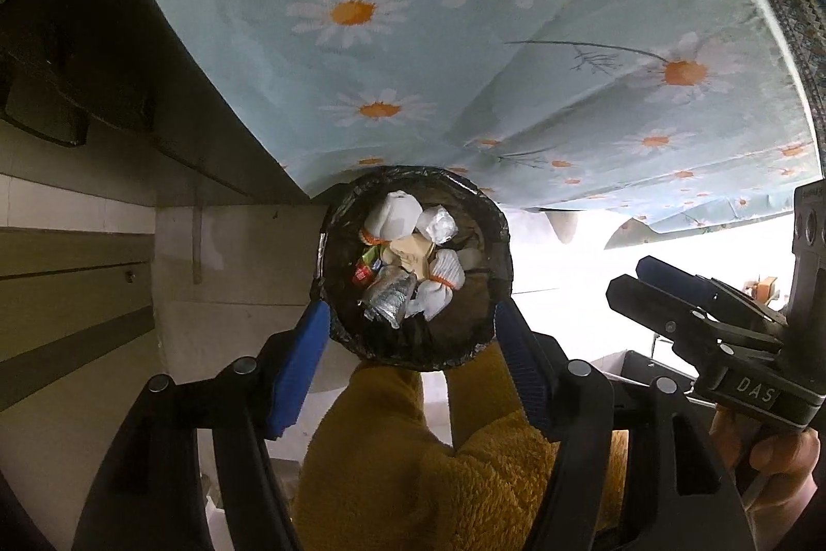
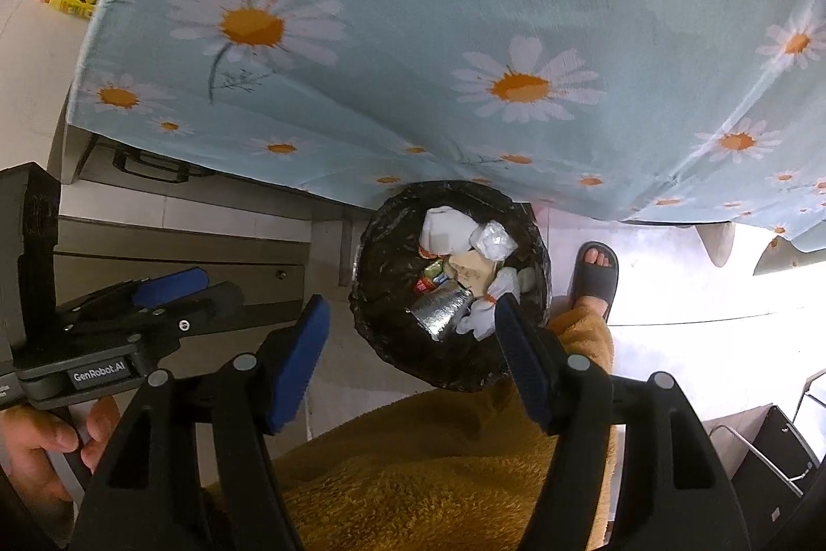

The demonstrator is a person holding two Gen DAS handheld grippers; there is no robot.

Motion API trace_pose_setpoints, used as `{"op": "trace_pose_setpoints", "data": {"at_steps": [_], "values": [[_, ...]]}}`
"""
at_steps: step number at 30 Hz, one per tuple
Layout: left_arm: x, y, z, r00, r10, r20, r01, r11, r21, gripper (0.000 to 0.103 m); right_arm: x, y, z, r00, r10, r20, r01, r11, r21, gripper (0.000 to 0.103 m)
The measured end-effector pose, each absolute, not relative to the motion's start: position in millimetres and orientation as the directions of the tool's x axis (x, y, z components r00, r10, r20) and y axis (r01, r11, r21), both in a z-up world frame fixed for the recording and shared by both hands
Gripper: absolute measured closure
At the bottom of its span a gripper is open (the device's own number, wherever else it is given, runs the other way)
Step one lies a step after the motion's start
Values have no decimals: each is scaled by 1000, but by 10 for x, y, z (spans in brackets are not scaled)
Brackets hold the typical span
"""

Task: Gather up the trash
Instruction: 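Raise both grippers back up toward the counter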

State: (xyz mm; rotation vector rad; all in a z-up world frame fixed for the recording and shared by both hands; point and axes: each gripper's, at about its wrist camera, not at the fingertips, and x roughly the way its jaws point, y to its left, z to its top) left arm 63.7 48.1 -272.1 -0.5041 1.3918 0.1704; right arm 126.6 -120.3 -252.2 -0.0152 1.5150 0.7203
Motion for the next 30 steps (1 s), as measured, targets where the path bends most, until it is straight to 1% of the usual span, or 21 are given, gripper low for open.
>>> {"op": "trace_pose_setpoints", "data": {"at_steps": [6,11,13,15,17,18,19,20,25,30], "values": [[603,459,-2496,213,-177,-961,-385,889,-249,39,1256,-1187,-2227,-64,439,-896,-465,782,415,36],[544,444,-2097,288,-141,-947,-335,912,-237,39,1223,-1245,-1810,5,462,-887,-504,767,397,36],[522,458,-1935,324,-150,-934,-322,911,-257,39,1211,-1276,-1640,37,469,-882,-518,764,384,35],[519,469,-1777,354,-154,-922,-316,909,-273,39,1205,-1308,-1447,72,483,-872,-532,758,376,32],[527,479,-1630,386,-153,-910,-306,909,-282,38,1219,-1331,-1276,106,494,-863,-541,757,367,32],[537,483,-1557,399,-144,-906,-303,911,-279,34,1242,-1345,-1183,118,503,-856,-545,753,368,32],[542,491,-1481,417,-135,-899,-304,911,-277,27,1264,-1354,-1122,126,510,-851,-550,750,368,32],[549,509,-1411,437,-127,-890,-307,909,-281,26,1300,-1361,-1037,142,515,-846,-556,748,362,32],[644,590,-1182,485,-100,-869,-313,908,-279,25,1515,-1350,-686,222,528,-820,-601,737,311,32],[786,687,-959,518,-62,-853,-339,901,-271,25,1870,-1349,-502,262,547,-795,-625,724,292,31]]}}
